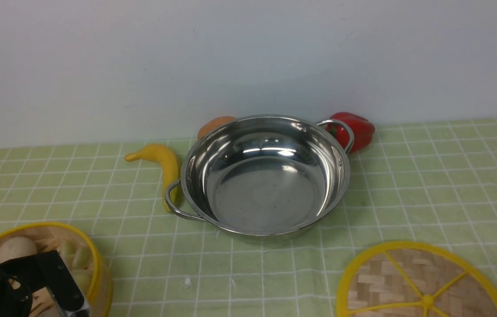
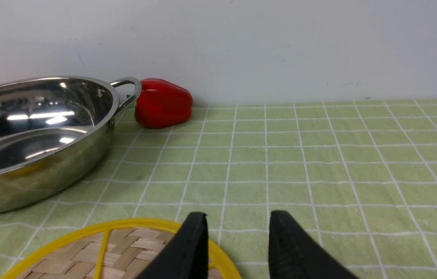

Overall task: Place the steamer in the pot on the green tablecloth, and put the lid on the steamer.
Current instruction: 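Grasp the rim of the steamer basket holding the buns with the left gripper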

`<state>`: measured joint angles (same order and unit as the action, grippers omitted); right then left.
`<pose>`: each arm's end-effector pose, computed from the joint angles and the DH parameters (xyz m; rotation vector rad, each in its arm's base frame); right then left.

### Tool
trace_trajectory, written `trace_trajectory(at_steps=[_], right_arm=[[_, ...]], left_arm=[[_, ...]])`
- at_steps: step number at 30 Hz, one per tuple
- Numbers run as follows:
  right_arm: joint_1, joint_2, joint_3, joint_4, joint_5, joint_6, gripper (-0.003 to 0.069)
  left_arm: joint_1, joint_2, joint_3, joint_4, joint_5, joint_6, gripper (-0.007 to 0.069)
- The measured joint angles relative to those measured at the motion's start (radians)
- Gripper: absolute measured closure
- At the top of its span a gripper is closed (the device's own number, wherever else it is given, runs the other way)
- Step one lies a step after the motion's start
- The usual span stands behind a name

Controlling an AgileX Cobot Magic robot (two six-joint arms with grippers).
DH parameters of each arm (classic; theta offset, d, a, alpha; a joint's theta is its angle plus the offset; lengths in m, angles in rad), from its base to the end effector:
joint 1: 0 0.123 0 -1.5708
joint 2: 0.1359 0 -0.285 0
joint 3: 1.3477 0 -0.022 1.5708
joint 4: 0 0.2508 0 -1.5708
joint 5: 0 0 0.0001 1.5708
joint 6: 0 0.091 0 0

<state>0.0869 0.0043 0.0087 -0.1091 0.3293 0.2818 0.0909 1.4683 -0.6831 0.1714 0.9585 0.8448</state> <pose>0.0544 0.0015 0.1805 0.1085 1.8234 0.1552 0.2066 0.0316 0.1737 -1.2493 -2.7291 -0.1244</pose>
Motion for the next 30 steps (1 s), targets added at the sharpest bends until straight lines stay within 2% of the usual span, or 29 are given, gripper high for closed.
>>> trace_trajectory(at_steps=[6,9,11,13,14,17,18,30], right_arm=[[0.0,0.0,0.0,0.0,0.0,0.0,0.0417],[0.0,0.0,0.0,0.0,0.0,0.0,0.0417],[0.0,0.0,0.0,0.0,0.0,0.0,0.0417],[0.0,0.0,0.0,0.0,0.0,0.0,0.0417],[0.0,0.0,0.0,0.0,0.0,0.0,0.0417],[0.0,0.0,0.0,0.0,0.0,0.0,0.0417],[0.0,0.0,0.0,0.0,0.0,0.0,0.0417],[0.0,0.0,0.0,0.0,0.0,0.0,0.0417]], left_arm=[[0.0,0.069,0.0,-0.028,-0.032,0.0,0.0211],[0.0,0.078,0.0,-0.031,-0.042,0.0,0.0256],[0.0,0.078,0.001,-0.036,-0.033,0.0,0.0315],[0.0,0.078,0.001,-0.043,-0.015,0.0,0.0407],[0.0,0.078,0.001,-0.043,-0.015,0.0,0.0417],[-0.003,0.078,0.001,-0.045,0.004,0.014,0.0564],[-0.005,0.078,0.0,-0.047,0.004,0.014,0.0588],[-0.005,0.042,-0.121,-0.068,0.152,-0.006,0.0591]])
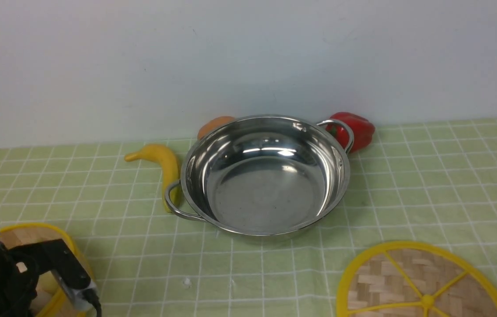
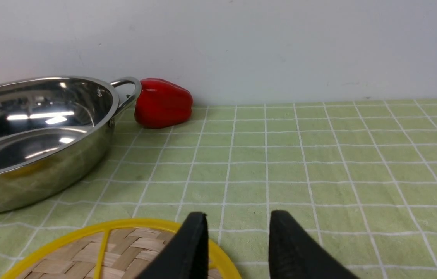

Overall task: Place the steamer in the pot on the green tablecloth, and put the lid on the steamer.
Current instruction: 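Grasp the rim of the steamer basket holding the buns with the left gripper, then place the bamboo steamer basket with dumplings into the steel pot with the left gripper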

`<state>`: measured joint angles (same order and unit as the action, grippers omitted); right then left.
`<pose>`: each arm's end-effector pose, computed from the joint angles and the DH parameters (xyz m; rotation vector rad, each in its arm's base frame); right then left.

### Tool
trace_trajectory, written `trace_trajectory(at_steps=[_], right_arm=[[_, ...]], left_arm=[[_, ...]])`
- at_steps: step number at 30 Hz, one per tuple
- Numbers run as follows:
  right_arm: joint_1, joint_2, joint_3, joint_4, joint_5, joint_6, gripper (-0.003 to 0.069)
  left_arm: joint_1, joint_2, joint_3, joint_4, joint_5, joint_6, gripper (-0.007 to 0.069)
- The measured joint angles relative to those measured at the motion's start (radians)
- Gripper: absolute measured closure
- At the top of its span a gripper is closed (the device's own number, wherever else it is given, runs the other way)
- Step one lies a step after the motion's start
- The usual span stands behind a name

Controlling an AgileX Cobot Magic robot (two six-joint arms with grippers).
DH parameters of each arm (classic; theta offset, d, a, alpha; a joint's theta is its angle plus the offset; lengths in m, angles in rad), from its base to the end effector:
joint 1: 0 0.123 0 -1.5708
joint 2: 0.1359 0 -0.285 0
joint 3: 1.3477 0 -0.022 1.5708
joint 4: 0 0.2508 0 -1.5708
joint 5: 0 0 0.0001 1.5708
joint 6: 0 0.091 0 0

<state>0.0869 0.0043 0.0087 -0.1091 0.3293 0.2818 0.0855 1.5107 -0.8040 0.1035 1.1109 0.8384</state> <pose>0.0544 0.0015 0.1805 0.1085 1.8234 0.1552 0.2227 0.0275 0.1900 -1.1609 -2.7220 -0.0126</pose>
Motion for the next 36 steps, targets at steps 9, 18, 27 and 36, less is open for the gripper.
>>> trace_trajectory(at_steps=[9,18,27,36], right_arm=[[0.0,0.0,0.0,0.0,0.0,0.0,0.0417],[0.0,0.0,0.0,0.0,0.0,0.0,0.0417],[0.0,0.0,0.0,0.0,0.0,0.0,0.0417],[0.0,0.0,0.0,0.0,0.0,0.0,0.0417]], left_arm=[[-0.015,-0.018,-0.26,-0.04,0.09,0.005,0.0592],[-0.238,0.002,-0.461,-0.044,0.129,0.037,0.0592],[-0.485,0.091,-0.696,-0.041,0.143,0.082,0.0592],[-0.621,0.278,-0.851,-0.041,0.143,0.152,0.0592]])
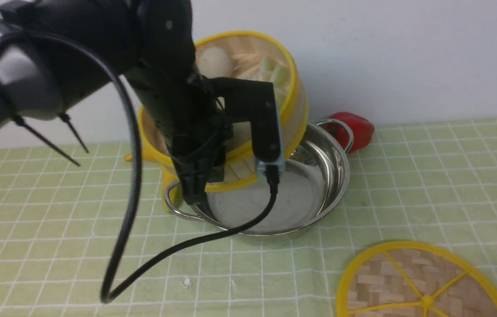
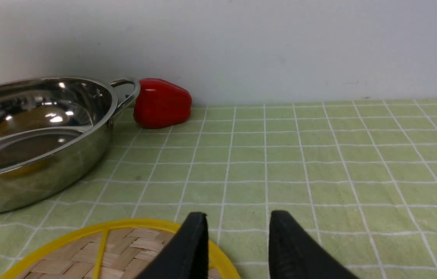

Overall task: Place the steamer in the pot on the green tablecloth, and put the lid on the steamer.
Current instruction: 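Place the bamboo steamer basket with dumplings into the steel pot with the left gripper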

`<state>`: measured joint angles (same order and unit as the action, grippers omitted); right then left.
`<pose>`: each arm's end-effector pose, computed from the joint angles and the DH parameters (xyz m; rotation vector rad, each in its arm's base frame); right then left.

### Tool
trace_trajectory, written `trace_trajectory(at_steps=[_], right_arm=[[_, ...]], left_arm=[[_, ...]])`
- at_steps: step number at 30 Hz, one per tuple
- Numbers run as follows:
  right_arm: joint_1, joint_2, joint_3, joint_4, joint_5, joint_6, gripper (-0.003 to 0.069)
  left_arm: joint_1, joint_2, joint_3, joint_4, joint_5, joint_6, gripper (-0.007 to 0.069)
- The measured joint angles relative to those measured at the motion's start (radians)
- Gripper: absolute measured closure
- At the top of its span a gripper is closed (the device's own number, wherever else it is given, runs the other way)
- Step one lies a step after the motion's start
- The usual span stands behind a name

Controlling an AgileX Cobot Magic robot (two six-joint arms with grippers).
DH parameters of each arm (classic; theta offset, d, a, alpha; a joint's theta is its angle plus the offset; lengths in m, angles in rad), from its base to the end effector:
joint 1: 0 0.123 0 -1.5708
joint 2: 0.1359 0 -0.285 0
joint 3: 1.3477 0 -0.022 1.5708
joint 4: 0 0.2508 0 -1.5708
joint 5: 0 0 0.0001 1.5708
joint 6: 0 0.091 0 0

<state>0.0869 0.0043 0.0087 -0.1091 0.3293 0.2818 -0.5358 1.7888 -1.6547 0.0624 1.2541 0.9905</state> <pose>0.0544 0.0015 0.1805 0.1085 1.8234 0.1552 0.3248 -0.1866 0.3130 2.0077 2.0753 0.1755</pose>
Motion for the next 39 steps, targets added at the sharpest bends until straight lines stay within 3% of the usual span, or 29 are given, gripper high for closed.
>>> trace_trajectory(at_steps=[13,31,34,39], right_arm=[[0.0,0.0,0.0,0.0,0.0,0.0,0.0417],[0.0,0.0,0.0,0.0,0.0,0.0,0.0417],[0.0,0.0,0.0,-0.001,0.0,0.0,0.0417],[0.0,0.0,0.0,-0.001,0.0,0.0,0.0417]], left_arm=[[-0.02,0.209,-0.073,-0.004,-0.013,0.033,0.0589],[-0.021,0.317,-0.075,-0.01,-0.11,0.04,0.0585],[-0.021,0.32,-0.075,-0.011,-0.111,0.04,0.056],[-0.021,0.319,-0.076,-0.03,-0.13,0.042,0.0397]])
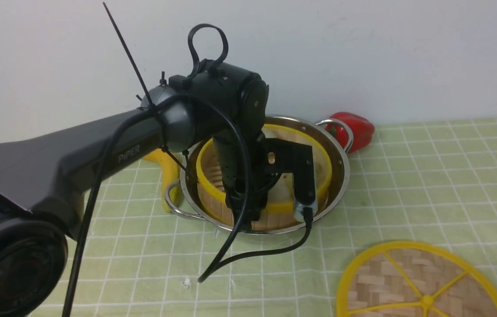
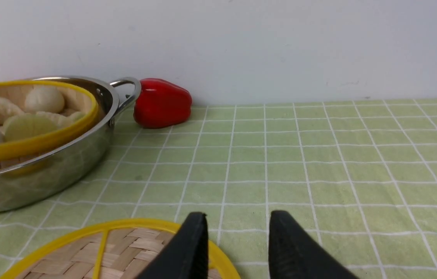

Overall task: Place the steamer in the pot on the green tablecloth, and put the lid on the steamer.
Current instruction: 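Place the bamboo steamer basket with dumplings into the steel pot with the left gripper, then move the gripper down to the bamboo steamer lid and grasp its center knob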

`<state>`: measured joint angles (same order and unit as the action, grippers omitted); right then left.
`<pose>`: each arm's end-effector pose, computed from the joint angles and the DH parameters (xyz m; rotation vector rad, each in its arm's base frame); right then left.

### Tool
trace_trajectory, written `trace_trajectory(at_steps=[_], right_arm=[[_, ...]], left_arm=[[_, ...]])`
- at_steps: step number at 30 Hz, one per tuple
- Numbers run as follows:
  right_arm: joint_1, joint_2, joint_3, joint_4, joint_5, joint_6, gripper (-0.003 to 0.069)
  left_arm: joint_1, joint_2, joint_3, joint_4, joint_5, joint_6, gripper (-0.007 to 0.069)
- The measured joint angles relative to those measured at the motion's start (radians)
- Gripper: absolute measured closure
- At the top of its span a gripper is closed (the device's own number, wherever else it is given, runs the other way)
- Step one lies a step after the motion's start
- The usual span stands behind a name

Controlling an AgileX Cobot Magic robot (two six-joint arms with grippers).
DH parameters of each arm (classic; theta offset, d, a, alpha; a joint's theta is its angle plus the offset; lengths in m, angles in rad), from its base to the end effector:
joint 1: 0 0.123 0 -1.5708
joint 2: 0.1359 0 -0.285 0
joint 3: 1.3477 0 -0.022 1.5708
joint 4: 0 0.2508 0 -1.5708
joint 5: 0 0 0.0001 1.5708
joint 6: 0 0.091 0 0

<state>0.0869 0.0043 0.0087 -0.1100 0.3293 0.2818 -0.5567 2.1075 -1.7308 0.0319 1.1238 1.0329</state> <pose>0.0544 0.0015 0.1805 0.1079 1.8234 0.1543 0.3736 -0.2294 0.2056 2.1489 2.0847 0.0991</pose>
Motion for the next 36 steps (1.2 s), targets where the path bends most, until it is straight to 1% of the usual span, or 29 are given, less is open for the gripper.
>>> trace_trajectory(at_steps=[1,2,4,6,7,9,11,13,14,15,16,17,18,22,23,24,25,27,28,29,32,36], right_arm=[[0.0,0.0,0.0,0.0,0.0,0.0,0.0417],[0.0,0.0,0.0,0.0,0.0,0.0,0.0417],[0.0,0.0,0.0,0.0,0.0,0.0,0.0417],[0.0,0.0,0.0,0.0,0.0,0.0,0.0417],[0.0,0.0,0.0,0.0,0.0,0.0,0.0417],[0.0,0.0,0.0,0.0,0.0,0.0,0.0417],[0.0,0.0,0.0,0.0,0.0,0.0,0.0417],[0.0,0.0,0.0,0.0,0.0,0.0,0.0417],[0.0,0.0,0.0,0.0,0.0,0.0,0.0417],[0.0,0.0,0.0,0.0,0.0,0.0,0.0417],[0.0,0.0,0.0,0.0,0.0,0.0,0.0417],[0.0,0.0,0.0,0.0,0.0,0.0,0.0417],[0.0,0.0,0.0,0.0,0.0,0.0,0.0417],[0.0,0.0,0.0,0.0,0.0,0.0,0.0417],[0.0,0.0,0.0,0.0,0.0,0.0,0.0417],[0.0,0.0,0.0,0.0,0.0,0.0,0.0417],[0.0,0.0,0.0,0.0,0.0,0.0,0.0417],[0.0,0.0,0.0,0.0,0.0,0.0,0.0417],[0.0,0.0,0.0,0.0,0.0,0.0,0.0417],[0.0,0.0,0.0,0.0,0.0,0.0,0.0417],[0.0,0.0,0.0,0.0,0.0,0.0,0.0417],[0.0,0.0,0.0,0.0,0.0,0.0,0.0417]], left_arm=[[0.0,0.0,-0.002,-0.009,-0.007,0.0,0.0357],[0.0,0.0,-0.002,-0.009,-0.008,0.0,0.0357],[0.0,-0.004,-0.008,-0.049,-0.008,-0.004,0.0239],[0.0,-0.009,-0.008,-0.059,-0.005,-0.012,0.0186],[0.0,-0.01,-0.009,-0.06,-0.004,-0.017,0.0174],[-0.001,-0.028,-0.026,-0.039,0.027,-0.062,0.012],[-0.001,-0.048,-0.057,0.003,0.065,-0.125,0.0101],[-0.001,-0.076,-0.11,0.055,0.083,-0.209,0.0101],[-0.001,-0.096,-0.148,0.086,0.083,-0.274,0.0113],[-0.001,-0.105,-0.166,0.097,0.083,-0.304,0.0124],[-0.001,-0.124,-0.194,0.114,0.084,-0.354,0.015],[0.0,-0.145,-0.222,0.13,0.085,-0.4,0.0197],[0.0,-0.154,-0.227,0.136,0.085,-0.416,0.0216],[0.003,-0.283,-0.287,0.26,0.087,-0.598,0.052],[0.003,-0.29,-0.289,0.267,0.087,-0.608,0.0546],[0.012,-0.339,-0.29,0.303,0.087,-0.681,0.0599],[0.017,-0.375,-0.293,0.332,0.088,-0.74,0.0628],[0.025,-0.429,-0.296,0.365,0.089,-0.837,0.0646],[0.029,-0.47,-0.298,0.387,0.09,-0.916,0.0648],[0.03,-0.497,-0.298,0.397,0.09,-0.966,0.0648],[0.03,-0.554,-0.299,0.405,0.09,-1.065,0.0648],[0.03,-0.591,-0.299,0.413,0.091,-1.109,0.0646]])
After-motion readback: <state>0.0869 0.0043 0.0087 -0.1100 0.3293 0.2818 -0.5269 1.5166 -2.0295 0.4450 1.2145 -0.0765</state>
